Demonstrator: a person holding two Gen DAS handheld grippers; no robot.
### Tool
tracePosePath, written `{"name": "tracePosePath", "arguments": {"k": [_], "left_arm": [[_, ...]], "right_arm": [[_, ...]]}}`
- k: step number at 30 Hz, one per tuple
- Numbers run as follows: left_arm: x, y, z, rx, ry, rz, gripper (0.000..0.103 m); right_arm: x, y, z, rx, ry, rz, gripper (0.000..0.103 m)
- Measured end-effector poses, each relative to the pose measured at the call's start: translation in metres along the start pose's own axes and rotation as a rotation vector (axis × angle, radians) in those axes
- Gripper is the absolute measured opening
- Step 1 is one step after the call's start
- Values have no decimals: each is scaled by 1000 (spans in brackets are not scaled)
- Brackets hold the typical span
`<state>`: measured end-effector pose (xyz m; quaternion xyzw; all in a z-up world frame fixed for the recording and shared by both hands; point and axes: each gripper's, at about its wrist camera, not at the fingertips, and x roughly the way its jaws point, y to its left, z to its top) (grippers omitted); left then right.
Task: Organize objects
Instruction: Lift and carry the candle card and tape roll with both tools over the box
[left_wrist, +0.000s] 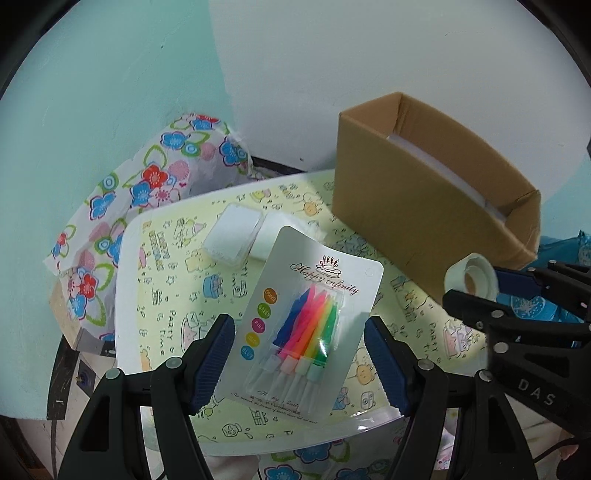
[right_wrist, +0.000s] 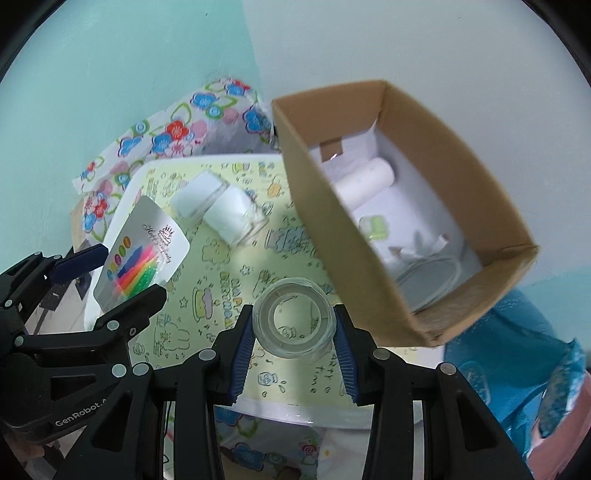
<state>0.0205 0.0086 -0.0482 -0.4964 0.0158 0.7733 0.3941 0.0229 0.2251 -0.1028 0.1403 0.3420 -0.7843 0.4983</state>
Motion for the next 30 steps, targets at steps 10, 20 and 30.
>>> {"name": "tracePosePath", "arguments": {"k": [10, 20, 30], "left_arm": [[-17, -29, 29, 18, -37, -4, 74], [-33, -53, 58, 49, -78, 18, 74], [-30, -85, 91, 83, -92, 14, 74]], "right_arm": [[-23, -26, 9, -2, -63, 28, 45], [-39, -55, 21, 12, -118, 59, 45], [-37, -94, 31, 54, -141, 71, 45]]}}
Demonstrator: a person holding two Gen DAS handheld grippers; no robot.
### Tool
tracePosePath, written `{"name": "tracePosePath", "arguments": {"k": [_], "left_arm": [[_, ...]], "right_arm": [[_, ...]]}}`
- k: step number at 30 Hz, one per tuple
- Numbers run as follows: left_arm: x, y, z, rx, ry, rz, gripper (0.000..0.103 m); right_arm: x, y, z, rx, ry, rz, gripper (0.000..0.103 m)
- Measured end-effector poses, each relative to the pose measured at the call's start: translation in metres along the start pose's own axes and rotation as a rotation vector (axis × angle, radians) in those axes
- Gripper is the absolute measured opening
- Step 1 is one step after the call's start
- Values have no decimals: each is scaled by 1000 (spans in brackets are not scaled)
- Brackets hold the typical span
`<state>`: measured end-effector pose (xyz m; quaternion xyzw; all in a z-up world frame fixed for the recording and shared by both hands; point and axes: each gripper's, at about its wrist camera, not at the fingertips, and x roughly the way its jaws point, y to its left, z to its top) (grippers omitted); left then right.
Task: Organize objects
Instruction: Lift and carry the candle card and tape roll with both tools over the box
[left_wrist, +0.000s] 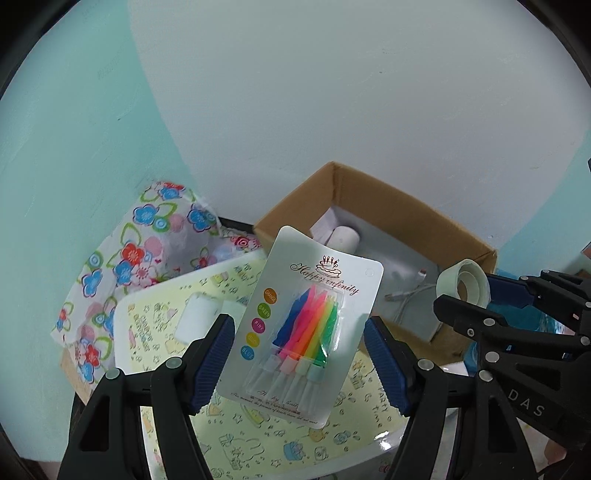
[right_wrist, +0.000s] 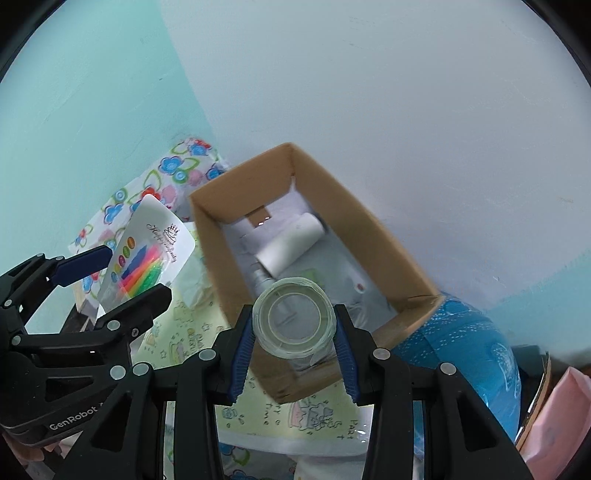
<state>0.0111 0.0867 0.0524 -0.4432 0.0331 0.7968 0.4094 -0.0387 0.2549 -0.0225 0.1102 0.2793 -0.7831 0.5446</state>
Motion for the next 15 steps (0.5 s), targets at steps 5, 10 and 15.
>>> {"name": "tracePosePath", "arguments": {"k": [5, 10, 15], "left_arm": [[8, -12, 15, 14, 1, -12, 74], [18, -20, 30, 6, 5, -53, 74], [29, -23, 39, -6, 14, -76, 74]], "right_arm": [[8, -18, 6, 20, 4, -4, 45], [13, -27, 12, 22, 3, -2, 45], [17, -34, 14, 24, 8, 9, 45]]}}
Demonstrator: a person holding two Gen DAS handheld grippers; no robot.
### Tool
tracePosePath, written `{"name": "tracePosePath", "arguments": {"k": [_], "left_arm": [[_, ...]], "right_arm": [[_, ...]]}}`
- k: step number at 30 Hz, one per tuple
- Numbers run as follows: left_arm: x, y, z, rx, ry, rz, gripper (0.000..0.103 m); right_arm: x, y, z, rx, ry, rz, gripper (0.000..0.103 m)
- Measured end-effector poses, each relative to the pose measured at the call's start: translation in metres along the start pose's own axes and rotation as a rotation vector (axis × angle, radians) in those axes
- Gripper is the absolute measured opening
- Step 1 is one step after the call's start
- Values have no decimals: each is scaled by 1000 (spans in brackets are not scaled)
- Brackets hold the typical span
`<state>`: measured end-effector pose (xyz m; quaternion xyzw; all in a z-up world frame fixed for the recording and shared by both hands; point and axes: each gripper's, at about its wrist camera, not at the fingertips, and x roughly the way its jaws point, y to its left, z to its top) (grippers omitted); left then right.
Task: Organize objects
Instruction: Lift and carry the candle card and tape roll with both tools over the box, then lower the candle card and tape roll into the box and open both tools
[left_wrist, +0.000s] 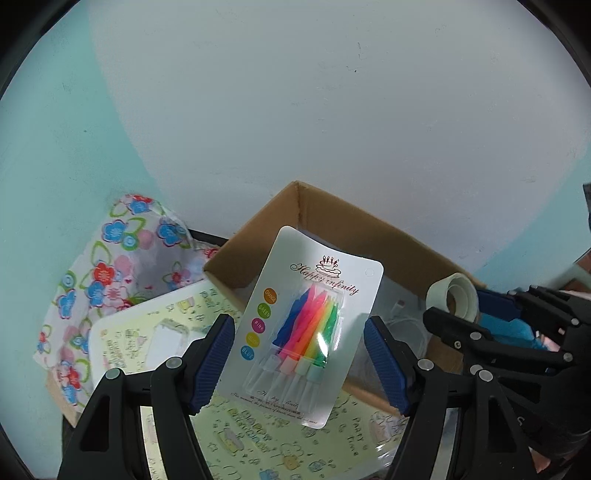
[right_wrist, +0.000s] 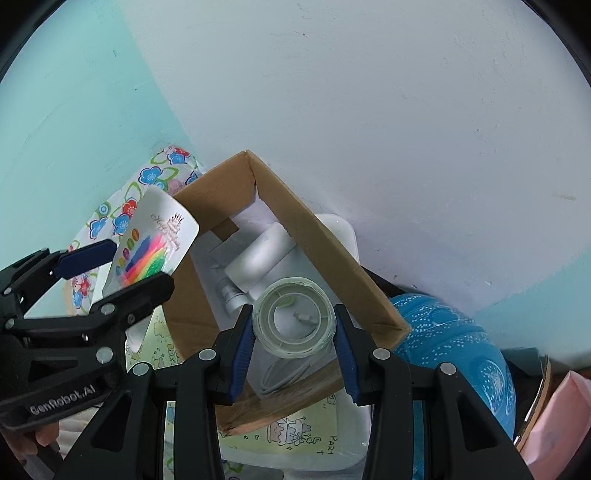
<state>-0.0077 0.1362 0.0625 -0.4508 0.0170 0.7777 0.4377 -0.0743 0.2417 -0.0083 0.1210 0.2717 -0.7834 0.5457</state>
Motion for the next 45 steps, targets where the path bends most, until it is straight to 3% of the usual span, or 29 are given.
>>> {"name": "tracePosePath", "arguments": {"k": [15, 24, 29, 45], "left_arm": [[13, -14, 24, 15, -20, -24, 74], [26, -14, 28, -29, 14, -60, 77], [27, -9, 28, -71, 15, -74, 93], [23, 19, 11, -66, 38, 36, 96]], "right_arm": [[15, -16, 2, 9, 26, 27, 45], [20, -13, 0, -5, 32, 45, 45], [20, -16, 0, -10, 29, 53, 44], [19, -9, 7, -22, 16, 57, 48]]}}
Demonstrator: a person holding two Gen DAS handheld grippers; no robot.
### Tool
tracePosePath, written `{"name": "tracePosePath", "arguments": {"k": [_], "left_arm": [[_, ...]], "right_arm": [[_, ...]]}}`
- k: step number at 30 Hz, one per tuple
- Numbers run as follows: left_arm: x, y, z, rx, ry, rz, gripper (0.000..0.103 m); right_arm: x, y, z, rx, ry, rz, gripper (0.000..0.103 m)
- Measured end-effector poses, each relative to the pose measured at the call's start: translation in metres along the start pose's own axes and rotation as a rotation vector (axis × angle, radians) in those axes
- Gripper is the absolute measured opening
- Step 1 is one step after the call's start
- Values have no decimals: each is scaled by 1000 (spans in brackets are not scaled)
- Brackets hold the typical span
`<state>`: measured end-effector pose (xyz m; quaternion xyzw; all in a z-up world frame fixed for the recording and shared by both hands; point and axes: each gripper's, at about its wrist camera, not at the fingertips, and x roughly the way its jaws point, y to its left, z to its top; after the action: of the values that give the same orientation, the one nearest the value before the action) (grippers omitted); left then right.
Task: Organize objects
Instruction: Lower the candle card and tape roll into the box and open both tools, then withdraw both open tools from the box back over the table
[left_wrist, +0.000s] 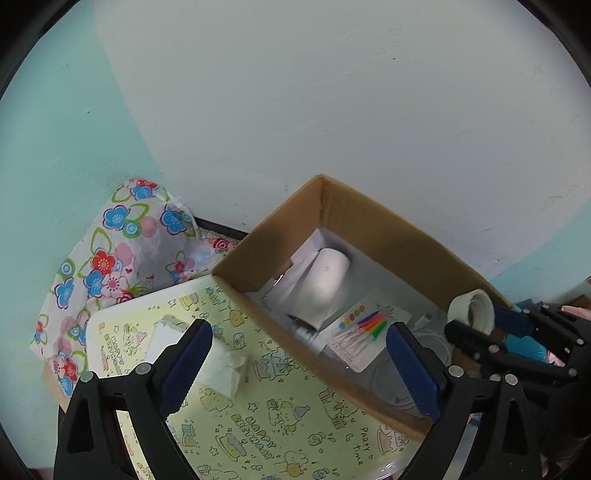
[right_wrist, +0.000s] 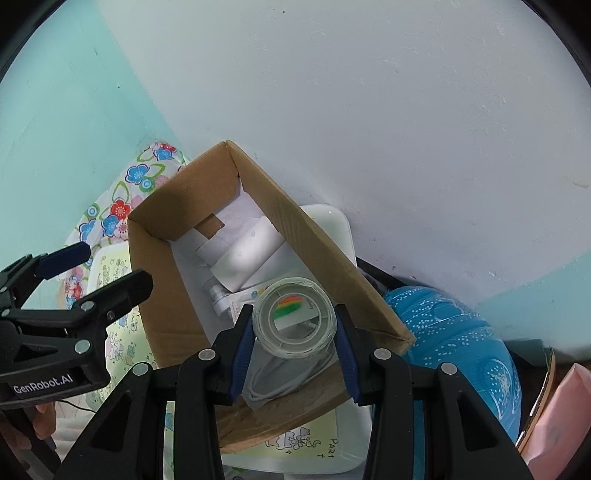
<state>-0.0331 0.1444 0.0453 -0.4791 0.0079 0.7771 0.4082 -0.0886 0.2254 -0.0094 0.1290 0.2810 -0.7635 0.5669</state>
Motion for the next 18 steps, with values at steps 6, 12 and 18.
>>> {"name": "tracePosePath", "arguments": {"k": [6, 12, 18], "left_arm": [[1, 5, -5, 7, 6, 31, 97], [0, 13, -7, -3, 6, 46, 97], [-3, 18, -12, 4, 12, 62, 97]], "right_arm": [[-5, 5, 1, -16, -39, -17, 69], [-6, 8, 0, -15, -58, 0, 74], [-6, 14, -9, -27, -65, 23, 76]]}}
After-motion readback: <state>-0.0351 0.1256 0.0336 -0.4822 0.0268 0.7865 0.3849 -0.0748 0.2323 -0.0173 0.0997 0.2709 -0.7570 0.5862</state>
